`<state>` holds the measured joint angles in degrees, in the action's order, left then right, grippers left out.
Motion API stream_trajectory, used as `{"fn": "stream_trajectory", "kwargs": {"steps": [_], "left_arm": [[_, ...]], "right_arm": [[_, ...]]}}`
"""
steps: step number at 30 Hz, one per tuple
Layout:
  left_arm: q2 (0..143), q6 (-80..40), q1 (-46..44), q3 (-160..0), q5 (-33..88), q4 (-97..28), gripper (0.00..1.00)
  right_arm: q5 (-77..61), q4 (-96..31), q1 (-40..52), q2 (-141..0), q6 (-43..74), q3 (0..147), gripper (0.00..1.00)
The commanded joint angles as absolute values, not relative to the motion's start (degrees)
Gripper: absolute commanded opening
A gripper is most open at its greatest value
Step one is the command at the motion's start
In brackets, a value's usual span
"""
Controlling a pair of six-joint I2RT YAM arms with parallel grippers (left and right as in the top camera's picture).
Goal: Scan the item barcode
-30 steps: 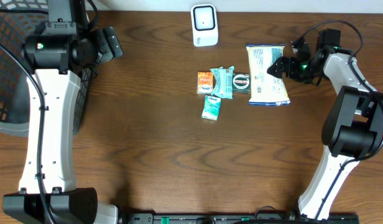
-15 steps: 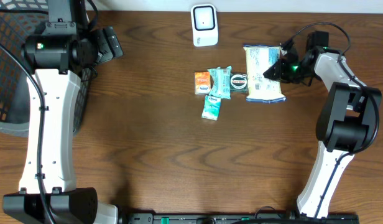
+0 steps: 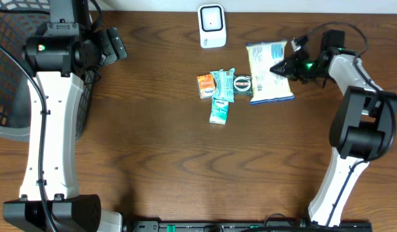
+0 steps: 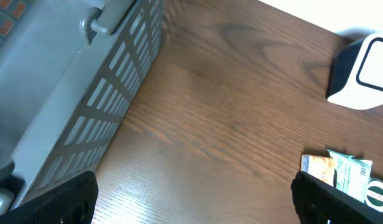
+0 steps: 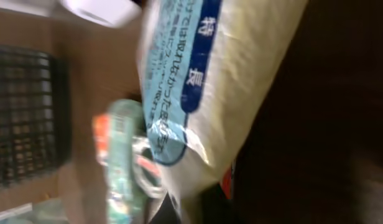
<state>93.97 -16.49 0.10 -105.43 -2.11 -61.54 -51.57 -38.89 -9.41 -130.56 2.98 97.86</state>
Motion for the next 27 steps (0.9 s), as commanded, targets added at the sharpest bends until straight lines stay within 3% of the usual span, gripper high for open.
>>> {"fn": "stream_trajectory", "kwargs": {"steps": [1, 9, 18, 23, 27], "left_arm": [[94.0, -16.6, 0.03, -105.6, -3.05, -61.67, 0.98], [94.0, -16.6, 0.03, -105.6, -3.05, -61.67, 0.98], [94.0, -16.6, 0.05, -105.6, -3.05, -61.67, 0.98], [94.0, -16.6, 0.05, -105.6, -3.05, -61.67, 0.98], [94.0, -16.6, 0.03, -105.6, -3.05, -61.67, 0.98]], "right_arm": [[-59.09, -37.41, -9.02, -120.44, 4.93, 98.67, 0.01], [-62.3, -34.63, -6.79, -110.87, 6.31, 98.67, 0.01], [-77.3, -25.04, -4.64, -110.26, 21.39, 98.65, 0.01], [-76.07, -24.18, -3.97, -110.26, 22.94, 98.65, 0.01], [-66.52, -27.4, -3.95, -110.26, 17.74, 98.1, 0.01]]}}
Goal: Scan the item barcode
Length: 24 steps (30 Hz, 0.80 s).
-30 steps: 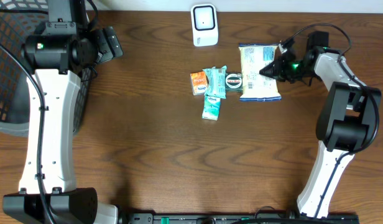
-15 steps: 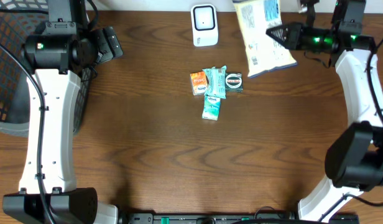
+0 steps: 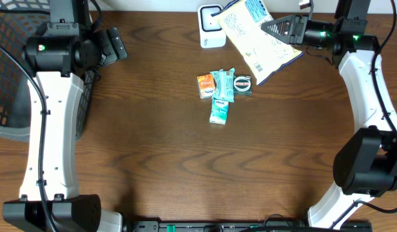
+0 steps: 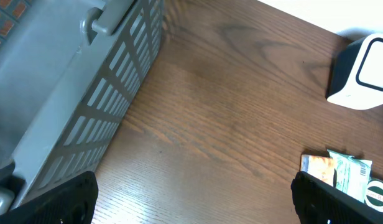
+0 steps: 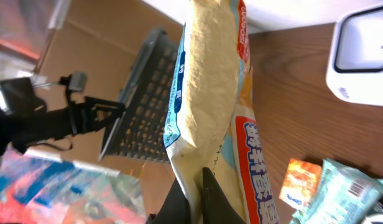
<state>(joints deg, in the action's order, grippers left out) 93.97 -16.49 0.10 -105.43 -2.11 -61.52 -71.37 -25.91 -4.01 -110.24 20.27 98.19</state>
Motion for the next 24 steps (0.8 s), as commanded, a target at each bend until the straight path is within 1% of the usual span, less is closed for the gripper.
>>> {"fn": "stream_trajectory", "kwargs": {"steps": [1, 5, 8, 11, 16, 18, 19, 20, 21, 22, 24], "left_arm": [[94.0, -16.6, 0.05, -105.6, -3.05, -61.67, 0.98], [94.0, -16.6, 0.03, -105.6, -3.05, -61.67, 0.98], [94.0, -16.6, 0.05, -105.6, -3.05, -61.67, 0.98], [94.0, -16.6, 0.03, -105.6, -3.05, -61.67, 0.98], [94.0, -16.6, 0.05, -105.6, -3.05, -61.67, 0.98], [94.0, -16.6, 0.05, -105.6, -3.05, -61.67, 0.98], [94.0, -16.6, 0.03, -105.6, -3.05, -61.67, 0.98], [94.0, -16.6, 0.05, -105.6, -3.05, -61.67, 0.98], [94.0, -16.6, 0.03, -105.6, -3.05, -61.67, 0.98], [94.0, -16.6, 0.05, -105.6, -3.05, -61.67, 0.98], [94.0, -16.6, 0.05, -105.6, -3.05, -61.67, 0.98]], "right_arm": [[-62.13, -29.93, -3.9, -110.28, 14.98, 98.08, 0.01], [-41.56, -41.06, -2.9, -110.91, 5.65, 97.69, 0.01], [-33.41, -45.45, -1.65, -112.57, 0.93, 96.66, 0.01], [-23.92, -47.99, -0.62, -115.59, 0.3, 96.47, 0.01], [-15.55, -48.64, -0.8, -121.64, 0.25, 96.47, 0.02], [-15.05, -48.62, -1.19, -123.48, -0.54, 96.47, 0.05], [-14.87, -48.75, -1.48, -124.29, -1.58, 96.47, 0.11], [-14.83, -49.1, -1.67, -124.92, -2.92, 96.44, 0.22], [-14.76, -49.69, -1.93, -125.54, -4.49, 96.44, 0.43], [-14.26, -50.3, -2.13, -125.75, -5.52, 96.47, 0.54], [-12.1, -51.48, -2.37, -125.95, -6.79, 96.44, 0.68]]}}
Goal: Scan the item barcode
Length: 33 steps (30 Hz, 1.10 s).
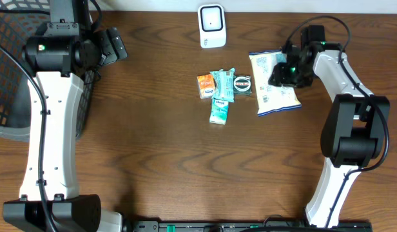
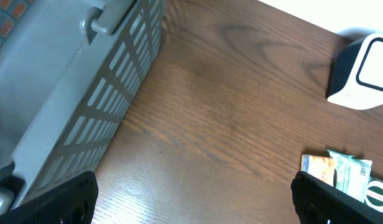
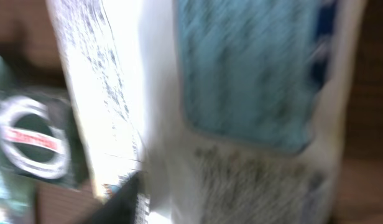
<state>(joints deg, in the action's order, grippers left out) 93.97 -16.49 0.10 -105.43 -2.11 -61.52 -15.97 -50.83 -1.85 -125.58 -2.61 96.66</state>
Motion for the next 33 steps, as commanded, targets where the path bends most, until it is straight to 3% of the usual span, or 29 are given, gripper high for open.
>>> {"fn": "stream_trajectory", "kwargs": {"steps": [1, 6, 12, 16, 21, 25, 33], "left_arm": [[94.0, -16.6, 0.05, -105.6, -3.05, -61.67, 0.98], [94.0, -16.6, 0.05, -105.6, -3.05, -61.67, 0.98], [94.0, -16.6, 0.05, -105.6, -3.05, -61.67, 0.98], [94.0, -16.6, 0.05, -105.6, -3.05, -61.67, 0.98], [94.0, -16.6, 0.03, -105.6, -3.05, -61.67, 0.98], [94.0, -16.6, 0.05, -105.6, -3.05, -61.67, 0.98], [94.0, -16.6, 0.05, -105.6, -3.05, -61.67, 0.98]], "right_arm": [[-11.33, -51.96, -2.44, -125.95, -7.33, 96.44, 0.7], [-12.97, -52.34, -2.48, -126.45, -7.57, 96.33, 0.78], [-20.6, -49.1, -2.48, -126.82, -7.57, 92.03, 0.79], [-28.25, -43.94, -2.68, -126.82, -7.57, 87.5, 0.56], [-35.92, -42.81, -3.11, -126.82, -7.2, 86.35, 0.01], [-43.88, -42.85, -4.36, -126.76, -3.36, 88.31, 0.01], [-72.95, -42.81, -9.61, -126.19, 4.1, 97.8, 0.01]]}}
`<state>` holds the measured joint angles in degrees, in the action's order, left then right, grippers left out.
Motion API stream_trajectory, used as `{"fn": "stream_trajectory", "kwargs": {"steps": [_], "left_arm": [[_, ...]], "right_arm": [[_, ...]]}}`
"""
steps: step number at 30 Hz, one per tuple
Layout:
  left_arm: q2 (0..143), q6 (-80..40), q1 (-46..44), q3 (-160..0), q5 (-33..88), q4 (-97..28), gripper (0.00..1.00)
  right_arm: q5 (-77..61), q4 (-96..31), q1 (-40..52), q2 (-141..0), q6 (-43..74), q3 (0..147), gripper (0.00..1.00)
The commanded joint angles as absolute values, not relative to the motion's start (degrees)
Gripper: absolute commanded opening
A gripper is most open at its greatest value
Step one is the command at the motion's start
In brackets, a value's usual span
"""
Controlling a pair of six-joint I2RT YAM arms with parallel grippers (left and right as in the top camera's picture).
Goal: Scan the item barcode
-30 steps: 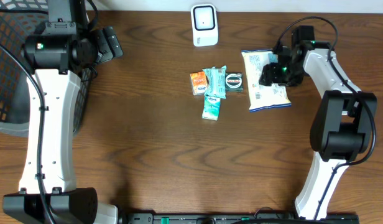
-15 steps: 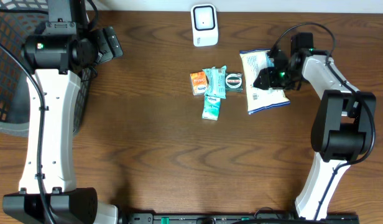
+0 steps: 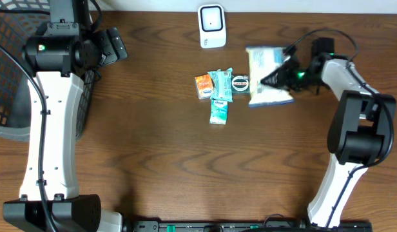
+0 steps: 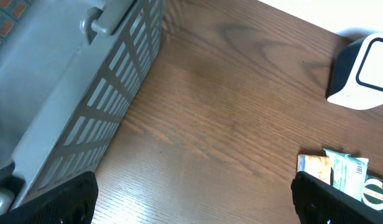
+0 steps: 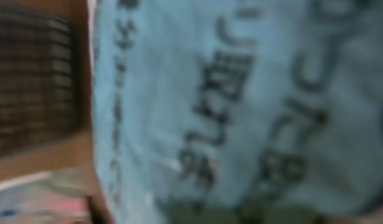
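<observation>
A pale snack bag (image 3: 266,64) with blue print lies on the table right of the small items, its left edge against a round tin (image 3: 241,82). My right gripper (image 3: 274,78) rests over the bag's middle, pointing left, and looks shut on it. The right wrist view is a blur filled by the bag (image 5: 229,106), and the fingers are hidden there. The white scanner (image 3: 211,26) stands at the back centre, also visible in the left wrist view as the scanner (image 4: 364,71). My left gripper (image 4: 191,202) hangs open over bare wood, far from the items.
An orange packet (image 3: 203,86) and two teal packets (image 3: 221,84) lie left of the tin. A dark mesh basket (image 3: 8,71) stands at the table's left edge, next to the left arm; in the left wrist view the basket (image 4: 86,81) takes up the left side.
The bag lay flatter and more to the right under my right gripper. It now sits further left against the tin, and the small items have shifted slightly left. The left arm has not moved.
My right gripper was on the bag where it lay on the table. Then it held the bag up in the air in front of the scanner. Then the bag was back on the table right of the tin, and now it is against the tin.
</observation>
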<state>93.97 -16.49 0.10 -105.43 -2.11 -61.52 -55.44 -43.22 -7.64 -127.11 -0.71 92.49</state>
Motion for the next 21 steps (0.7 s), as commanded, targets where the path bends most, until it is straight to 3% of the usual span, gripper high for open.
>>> {"fn": "stream_trajectory", "kwargs": {"steps": [1, 8, 14, 21], "left_arm": [[94.0, -16.6, 0.05, -105.6, -3.05, -61.67, 0.98], [94.0, -16.6, 0.03, -105.6, -3.05, -61.67, 0.97], [94.0, -16.6, 0.05, -105.6, -3.05, -61.67, 0.98], [94.0, -16.6, 0.05, -105.6, -3.05, -61.67, 0.98]], "right_arm": [[-74.39, -42.44, -9.89, -126.21, 5.39, 99.02, 0.01], [-79.22, -37.19, -7.99, -126.1, 8.73, 106.56, 0.01], [-78.81, -22.98, -3.97, -126.1, 9.02, 109.97, 0.01], [-66.24, -14.94, 1.23, -126.1, 13.15, 109.97, 0.01]]}}
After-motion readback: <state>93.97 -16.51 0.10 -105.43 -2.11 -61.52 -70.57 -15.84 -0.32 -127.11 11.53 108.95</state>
